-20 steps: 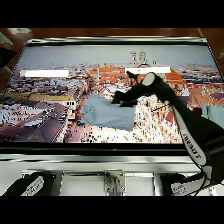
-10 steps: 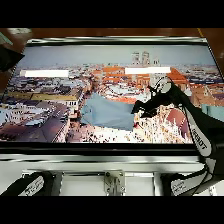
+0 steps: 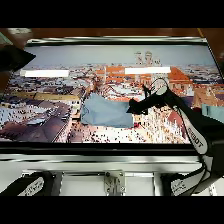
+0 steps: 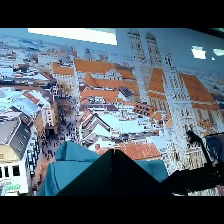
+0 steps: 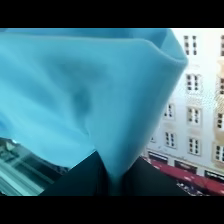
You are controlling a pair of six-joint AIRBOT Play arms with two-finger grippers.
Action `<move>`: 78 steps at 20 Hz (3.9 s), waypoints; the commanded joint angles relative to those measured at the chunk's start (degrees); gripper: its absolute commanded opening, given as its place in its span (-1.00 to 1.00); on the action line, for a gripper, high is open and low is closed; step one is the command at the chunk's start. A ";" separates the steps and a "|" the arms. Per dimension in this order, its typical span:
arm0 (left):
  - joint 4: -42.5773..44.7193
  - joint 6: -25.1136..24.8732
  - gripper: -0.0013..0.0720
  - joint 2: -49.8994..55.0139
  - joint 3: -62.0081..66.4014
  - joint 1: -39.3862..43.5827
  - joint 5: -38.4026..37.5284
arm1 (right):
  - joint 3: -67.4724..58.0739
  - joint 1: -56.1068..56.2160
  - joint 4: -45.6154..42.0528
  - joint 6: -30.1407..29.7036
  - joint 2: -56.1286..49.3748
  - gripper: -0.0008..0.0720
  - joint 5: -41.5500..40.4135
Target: Fold the shirts.
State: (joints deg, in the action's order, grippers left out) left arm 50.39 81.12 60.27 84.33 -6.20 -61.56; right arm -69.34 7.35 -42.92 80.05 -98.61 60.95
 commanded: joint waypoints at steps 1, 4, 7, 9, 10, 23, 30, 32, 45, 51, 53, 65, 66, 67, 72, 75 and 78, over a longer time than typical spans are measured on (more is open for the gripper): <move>-0.07 0.63 -0.86 0.04 0.00 0.28 0.20 | 0.00 -5.16 1.31 -3.39 7.37 -0.79 -2.49; -0.07 0.61 -0.86 0.04 0.00 0.28 0.20 | 0.00 -16.98 1.33 -1.46 17.62 -0.79 -2.29; -0.07 0.61 -0.86 0.04 0.00 0.28 0.13 | 0.00 -31.30 1.27 1.53 26.73 -0.79 -2.14; -0.04 0.37 -0.86 -0.09 0.00 0.26 -0.85 | 0.00 -40.39 1.29 3.26 31.21 -0.80 -1.86; 0.02 0.37 -0.86 -0.24 0.00 0.24 -1.77 | 0.00 -44.52 1.27 3.87 32.87 -0.79 -1.46; -0.04 -0.17 -0.86 -1.42 0.20 0.22 -15.06 | 0.04 -78.44 -17.66 -6.45 30.47 -0.79 7.52; -0.04 2.12 -0.86 -1.42 0.20 0.26 -13.99 | 1.62 -79.45 -34.82 -0.48 29.40 -0.79 14.73; -0.02 2.12 -0.86 -1.40 0.20 0.26 -13.94 | 4.83 -79.45 -38.29 2.01 29.42 -0.79 18.73; 0.92 -3.78 -0.86 1.62 0.17 1.29 -13.20 | -5.20 -76.17 -22.36 -4.35 31.85 0.77 14.88; 31.80 10.51 -0.76 14.34 0.61 19.50 -13.97 | -10.58 -42.58 -25.53 -1.68 32.24 0.85 14.34; 31.95 10.80 1.00 19.30 2.71 24.24 -19.61 | -10.58 -32.79 -29.51 0.83 29.00 0.91 21.35; 37.48 10.69 1.00 26.49 7.82 28.68 -20.26 | -10.58 -19.28 -30.71 3.08 24.44 0.91 27.15; 37.48 10.69 1.00 26.49 7.82 28.72 -20.26 | -10.58 -19.32 -30.73 3.06 24.44 0.91 27.15; 37.48 10.67 1.00 26.49 7.82 28.72 -20.28 | -10.58 -19.32 -30.71 3.08 24.44 0.91 27.15; 37.51 10.67 1.00 26.49 7.82 28.70 -19.82 | -10.58 -19.32 -30.73 3.08 24.44 0.91 27.15; 37.48 10.69 1.00 26.49 7.82 28.72 -19.85 | -10.58 -19.32 -30.73 3.08 24.44 0.91 27.15; 37.51 10.67 1.00 26.49 7.82 28.72 -19.89 | -10.58 -19.32 -30.73 3.06 24.44 0.91 27.15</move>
